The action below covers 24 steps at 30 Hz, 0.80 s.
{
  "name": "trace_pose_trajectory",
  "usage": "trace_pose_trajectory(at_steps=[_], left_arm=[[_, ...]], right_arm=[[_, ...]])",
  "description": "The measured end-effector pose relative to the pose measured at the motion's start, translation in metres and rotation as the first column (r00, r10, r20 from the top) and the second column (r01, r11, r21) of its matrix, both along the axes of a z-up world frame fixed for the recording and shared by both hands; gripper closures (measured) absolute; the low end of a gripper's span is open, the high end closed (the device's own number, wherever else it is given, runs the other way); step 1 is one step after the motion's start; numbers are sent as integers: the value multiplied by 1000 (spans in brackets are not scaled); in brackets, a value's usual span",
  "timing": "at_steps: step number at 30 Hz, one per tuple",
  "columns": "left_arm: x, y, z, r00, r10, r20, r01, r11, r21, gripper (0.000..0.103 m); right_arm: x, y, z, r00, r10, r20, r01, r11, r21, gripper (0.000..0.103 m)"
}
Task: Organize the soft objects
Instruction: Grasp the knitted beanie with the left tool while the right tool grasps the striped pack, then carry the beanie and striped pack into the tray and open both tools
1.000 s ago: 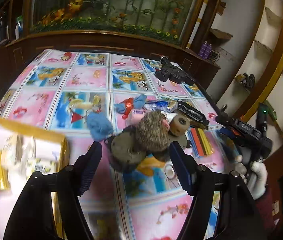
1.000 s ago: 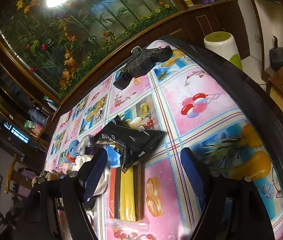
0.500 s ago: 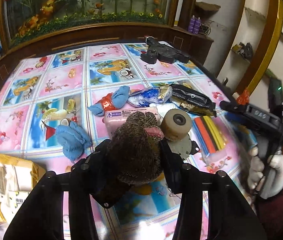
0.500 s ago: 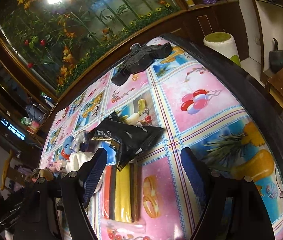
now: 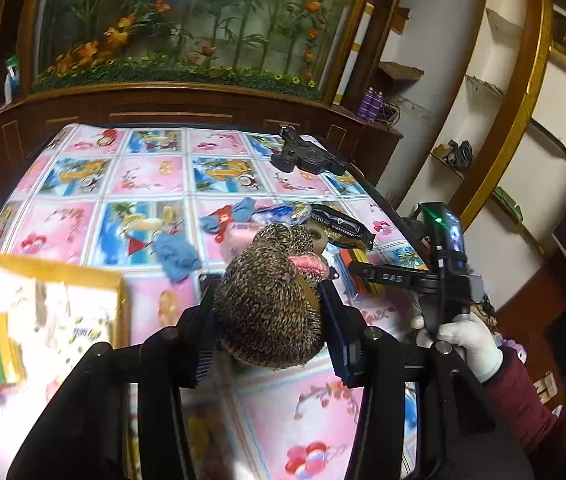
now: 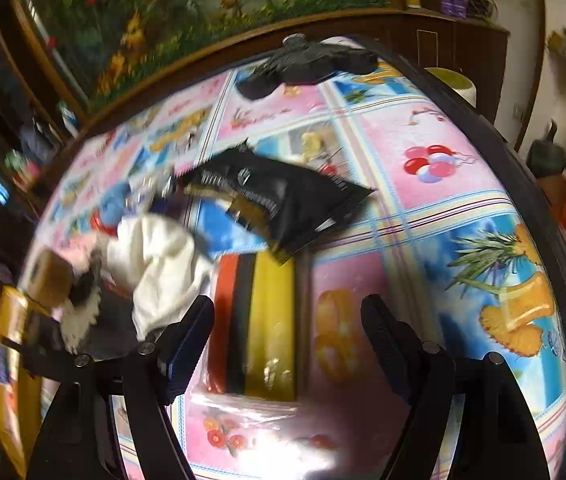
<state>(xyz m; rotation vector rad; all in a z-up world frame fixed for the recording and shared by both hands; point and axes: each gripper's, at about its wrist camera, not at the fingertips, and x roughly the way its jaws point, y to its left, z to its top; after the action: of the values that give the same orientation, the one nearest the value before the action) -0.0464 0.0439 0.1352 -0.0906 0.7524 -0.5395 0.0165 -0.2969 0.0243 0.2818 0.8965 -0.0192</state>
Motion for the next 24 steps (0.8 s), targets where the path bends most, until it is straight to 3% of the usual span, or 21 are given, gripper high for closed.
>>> trace_pose_trajectory(at_steps=[2, 4, 5, 6, 11, 17, 24], left_arm=[[-12, 18, 0, 999, 32, -4, -33, 999, -14, 58], [-22, 36, -1, 998, 70, 1, -70, 997, -13, 58], [-27, 44, -3, 996, 88, 0, -88, 996, -16, 58], [-31, 52, -4, 994, 105, -6, -105, 994, -22, 58], [-49, 100, -18, 977, 207, -40, -209, 976, -53, 58], [-66, 152, -32, 941, 329, -79, -334, 940, -72, 58], [-79, 194, -47, 907, 408, -105, -418, 904, -90, 58]], right_arm=[[5, 16, 1, 1000, 7, -29, -10, 995, -101, 30], [8, 24, 4, 999, 13, -42, -19, 991, -134, 39], [8, 27, 5, 999, 16, -45, -22, 989, -146, 54], [7, 28, 7, 999, 18, -46, -25, 988, -152, 59], [-12, 31, 9, 999, 13, -48, -20, 990, -137, 64], [-68, 31, 15, 999, 23, -41, -28, 993, -113, 65], [-125, 49, 44, 996, 85, 15, -84, 995, -62, 65]])
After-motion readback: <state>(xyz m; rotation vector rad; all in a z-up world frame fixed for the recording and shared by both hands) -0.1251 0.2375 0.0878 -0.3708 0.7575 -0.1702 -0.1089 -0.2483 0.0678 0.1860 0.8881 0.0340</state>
